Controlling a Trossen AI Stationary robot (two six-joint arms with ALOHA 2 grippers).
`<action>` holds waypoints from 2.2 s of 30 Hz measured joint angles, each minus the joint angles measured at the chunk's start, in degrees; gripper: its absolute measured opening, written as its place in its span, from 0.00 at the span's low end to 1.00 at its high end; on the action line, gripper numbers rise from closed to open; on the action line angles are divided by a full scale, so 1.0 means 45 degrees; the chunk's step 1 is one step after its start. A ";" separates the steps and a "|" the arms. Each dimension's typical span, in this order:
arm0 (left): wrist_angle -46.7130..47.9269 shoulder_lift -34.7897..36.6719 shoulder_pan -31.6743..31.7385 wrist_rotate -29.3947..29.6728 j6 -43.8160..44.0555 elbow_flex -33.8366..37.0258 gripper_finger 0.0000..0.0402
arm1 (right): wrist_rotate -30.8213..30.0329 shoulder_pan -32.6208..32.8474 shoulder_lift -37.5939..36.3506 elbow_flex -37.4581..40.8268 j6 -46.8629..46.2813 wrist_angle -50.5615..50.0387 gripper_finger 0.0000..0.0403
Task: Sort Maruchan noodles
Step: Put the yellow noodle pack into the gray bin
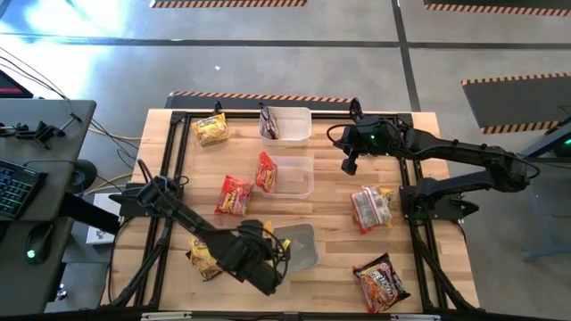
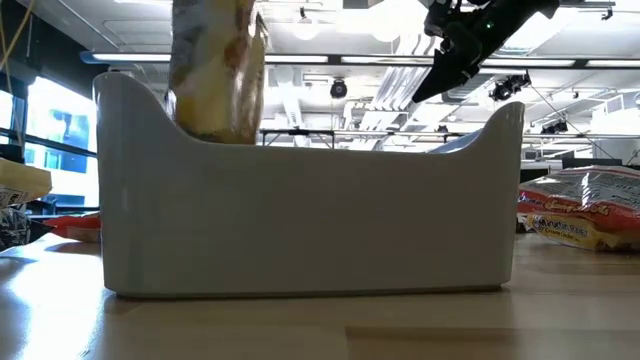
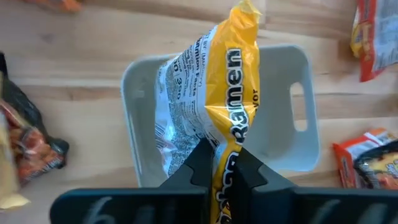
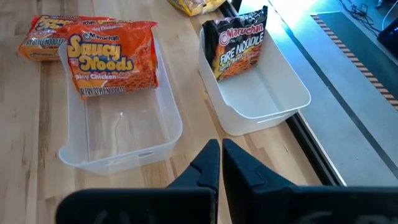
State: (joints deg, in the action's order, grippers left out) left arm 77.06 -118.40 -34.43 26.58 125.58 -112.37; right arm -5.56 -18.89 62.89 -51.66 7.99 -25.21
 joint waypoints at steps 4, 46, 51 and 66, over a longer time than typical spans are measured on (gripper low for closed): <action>-0.0139 -0.0375 -0.0068 -0.0012 0.0184 0.0012 0.01 | -0.0001 0.0004 0.0000 0.0000 0.0000 0.0035 0.00; 0.1928 -0.1247 -0.0091 -0.2482 -0.1289 0.0008 0.05 | 0.0000 0.0005 0.0000 0.0005 -0.0092 -0.0010 0.00; 0.2106 -0.1247 -0.0301 -0.2521 -0.0640 0.0008 0.01 | 0.1493 -0.0021 0.0006 0.0005 -0.0750 -0.0481 0.00; 0.1902 -0.1188 -0.0618 -0.1279 -0.0530 -0.0002 0.00 | 0.6264 0.4090 0.1455 0.0005 -0.7796 -0.0506 0.13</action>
State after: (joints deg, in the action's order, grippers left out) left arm 85.62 -123.74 -37.21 20.82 123.19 -112.38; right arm 22.63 -0.49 69.44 -51.64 -27.09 -27.49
